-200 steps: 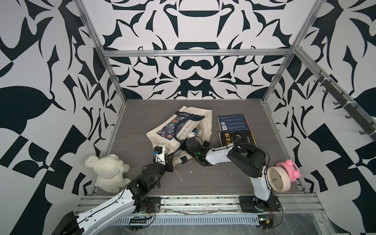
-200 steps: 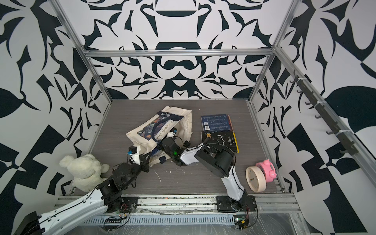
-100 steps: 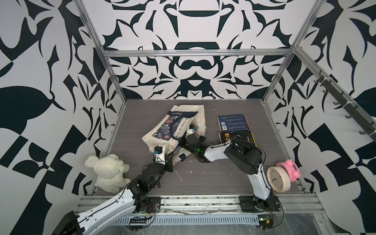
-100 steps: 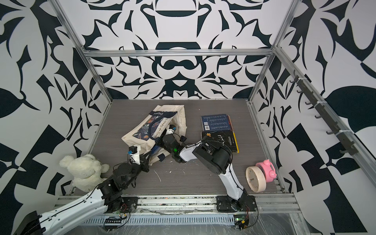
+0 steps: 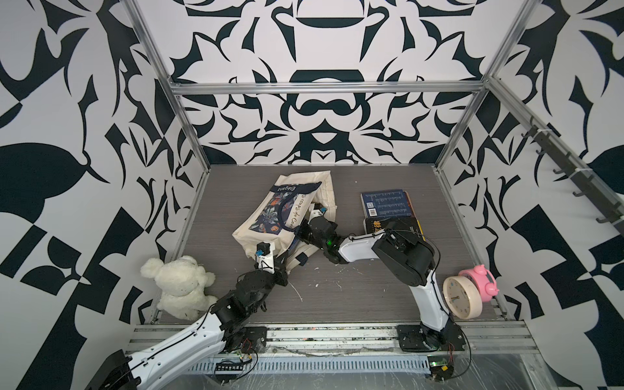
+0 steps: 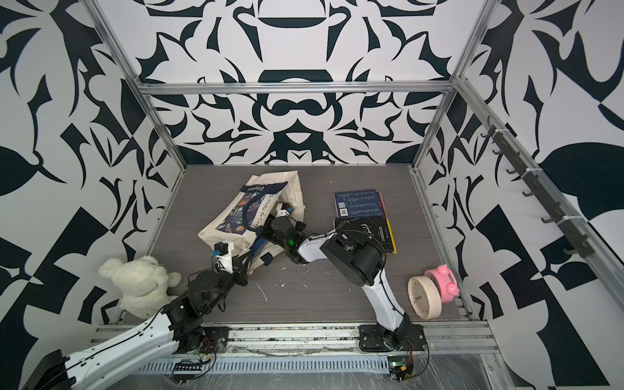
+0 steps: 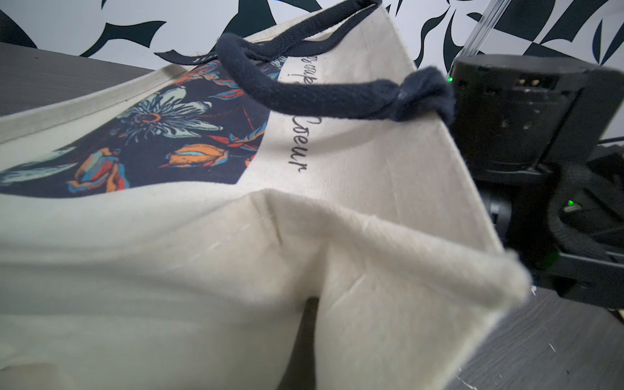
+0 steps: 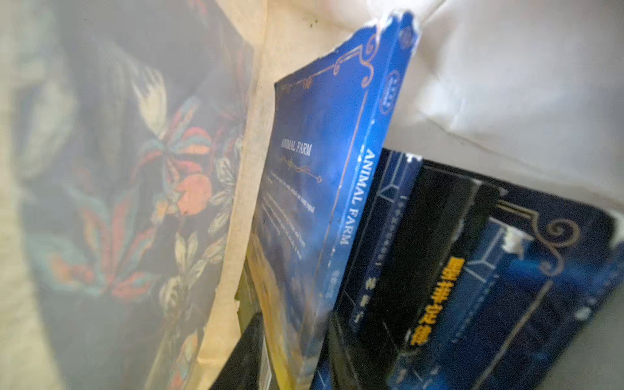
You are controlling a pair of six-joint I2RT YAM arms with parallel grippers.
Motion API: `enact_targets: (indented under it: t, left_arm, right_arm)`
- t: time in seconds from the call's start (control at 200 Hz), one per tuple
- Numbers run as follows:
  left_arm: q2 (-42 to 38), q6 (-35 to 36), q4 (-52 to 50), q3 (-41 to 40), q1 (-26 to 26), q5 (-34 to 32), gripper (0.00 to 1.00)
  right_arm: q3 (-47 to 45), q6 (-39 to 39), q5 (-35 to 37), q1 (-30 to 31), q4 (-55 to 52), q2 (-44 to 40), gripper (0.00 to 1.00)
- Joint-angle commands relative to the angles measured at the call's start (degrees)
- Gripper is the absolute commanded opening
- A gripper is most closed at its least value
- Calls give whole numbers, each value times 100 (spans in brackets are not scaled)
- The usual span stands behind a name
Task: Take out the books from the canvas bag
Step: Pick up the book from the canvas bag.
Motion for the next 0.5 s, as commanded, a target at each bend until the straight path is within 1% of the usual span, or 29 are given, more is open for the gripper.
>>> enact_targets:
  t: [0.0,0.26,0.395,0.495]
  left_arm:
    - [-53,57,563,71,-70,519,0]
    - [-65,65,564,71,-67,519,0]
    - [-104,62,546,62,-74,524,0]
    - [-98,61,555,62,-71,525,0]
  right_arm:
    - [398,-8,-110,-45,562,-235,35]
    - [525,97,-268,-77,565,-204,36]
    - [518,90,-189,-101,99,-285,36]
    - [499,96,-155,-139,-41,-314,36]
